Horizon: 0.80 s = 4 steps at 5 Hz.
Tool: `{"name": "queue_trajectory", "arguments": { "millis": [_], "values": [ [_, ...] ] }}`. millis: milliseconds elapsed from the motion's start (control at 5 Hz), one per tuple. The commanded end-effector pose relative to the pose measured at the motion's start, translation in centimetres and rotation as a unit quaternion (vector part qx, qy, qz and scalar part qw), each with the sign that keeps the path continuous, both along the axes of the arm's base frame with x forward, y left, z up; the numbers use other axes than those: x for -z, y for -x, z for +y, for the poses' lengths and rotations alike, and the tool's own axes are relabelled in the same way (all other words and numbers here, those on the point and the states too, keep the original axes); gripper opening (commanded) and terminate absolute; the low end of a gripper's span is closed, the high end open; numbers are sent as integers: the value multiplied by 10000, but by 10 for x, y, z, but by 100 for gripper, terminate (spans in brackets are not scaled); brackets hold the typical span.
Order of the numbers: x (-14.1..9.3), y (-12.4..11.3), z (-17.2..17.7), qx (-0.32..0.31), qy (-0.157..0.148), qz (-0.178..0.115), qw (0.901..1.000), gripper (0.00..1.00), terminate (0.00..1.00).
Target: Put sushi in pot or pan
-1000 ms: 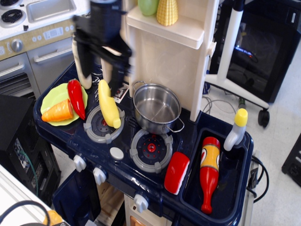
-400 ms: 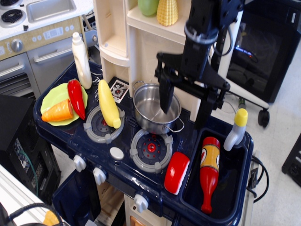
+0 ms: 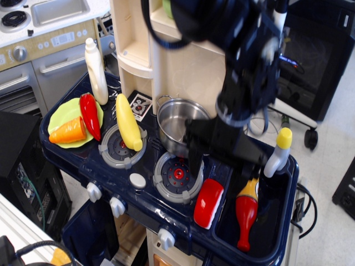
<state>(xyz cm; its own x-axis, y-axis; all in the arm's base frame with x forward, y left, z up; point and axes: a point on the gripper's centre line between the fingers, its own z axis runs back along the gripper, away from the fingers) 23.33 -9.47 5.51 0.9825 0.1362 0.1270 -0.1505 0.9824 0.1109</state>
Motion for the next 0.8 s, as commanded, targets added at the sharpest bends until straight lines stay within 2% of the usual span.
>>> {"name": "queue_trajectory", "arguments": {
  "millis": [0,200,400,600],
  "values": [
    [20,-2,-4,-57,-95,-343,9994,100,0],
    [26,3,3,-28,-105,-428,9990,100,0],
    [31,1,2,-321,-62,-527,9981,100,0],
    [12,1,6,-404,-28,-416,9983,0,0]
  ]
}}
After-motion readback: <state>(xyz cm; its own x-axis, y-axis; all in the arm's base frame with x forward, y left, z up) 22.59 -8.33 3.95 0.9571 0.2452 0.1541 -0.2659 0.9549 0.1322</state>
